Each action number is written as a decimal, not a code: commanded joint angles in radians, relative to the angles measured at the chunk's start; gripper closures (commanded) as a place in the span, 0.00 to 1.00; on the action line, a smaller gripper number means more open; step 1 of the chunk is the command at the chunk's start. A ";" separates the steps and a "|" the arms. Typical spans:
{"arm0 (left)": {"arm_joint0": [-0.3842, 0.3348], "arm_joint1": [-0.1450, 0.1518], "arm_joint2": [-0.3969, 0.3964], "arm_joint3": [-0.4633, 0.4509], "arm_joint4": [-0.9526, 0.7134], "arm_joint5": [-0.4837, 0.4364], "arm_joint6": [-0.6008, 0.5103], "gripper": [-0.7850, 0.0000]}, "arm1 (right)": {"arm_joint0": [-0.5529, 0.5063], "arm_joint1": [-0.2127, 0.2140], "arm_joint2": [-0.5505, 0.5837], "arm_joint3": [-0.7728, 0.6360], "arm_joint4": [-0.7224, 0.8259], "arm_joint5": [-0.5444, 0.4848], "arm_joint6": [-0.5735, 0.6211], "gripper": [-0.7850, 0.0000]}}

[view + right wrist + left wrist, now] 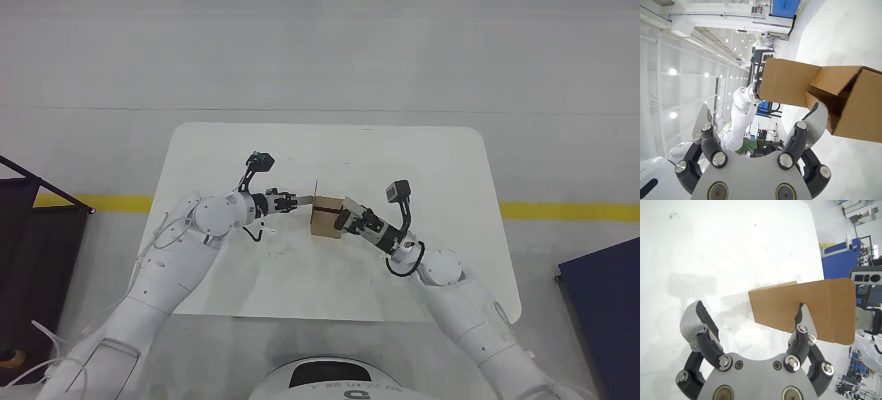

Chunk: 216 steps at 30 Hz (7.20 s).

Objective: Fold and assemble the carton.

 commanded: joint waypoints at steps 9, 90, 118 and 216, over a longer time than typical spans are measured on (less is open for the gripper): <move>0.004 -0.001 0.006 -0.013 0.013 0.009 0.006 0.00 | 0.100 -0.030 -0.062 0.175 0.052 0.011 0.008 0.00; -0.061 -0.049 0.126 0.072 0.109 0.067 -0.025 0.00 | -0.078 -0.005 0.047 0.108 -0.061 0.153 -0.016 0.21; -0.056 -0.054 0.120 0.072 0.108 0.063 -0.029 0.00 | -0.045 -0.004 0.028 0.124 -0.101 0.306 -0.016 0.60; 0.011 -0.020 -0.043 0.030 0.063 0.031 -0.020 0.00 | 0.070 0.049 -0.041 -0.557 -0.881 1.061 0.092 0.49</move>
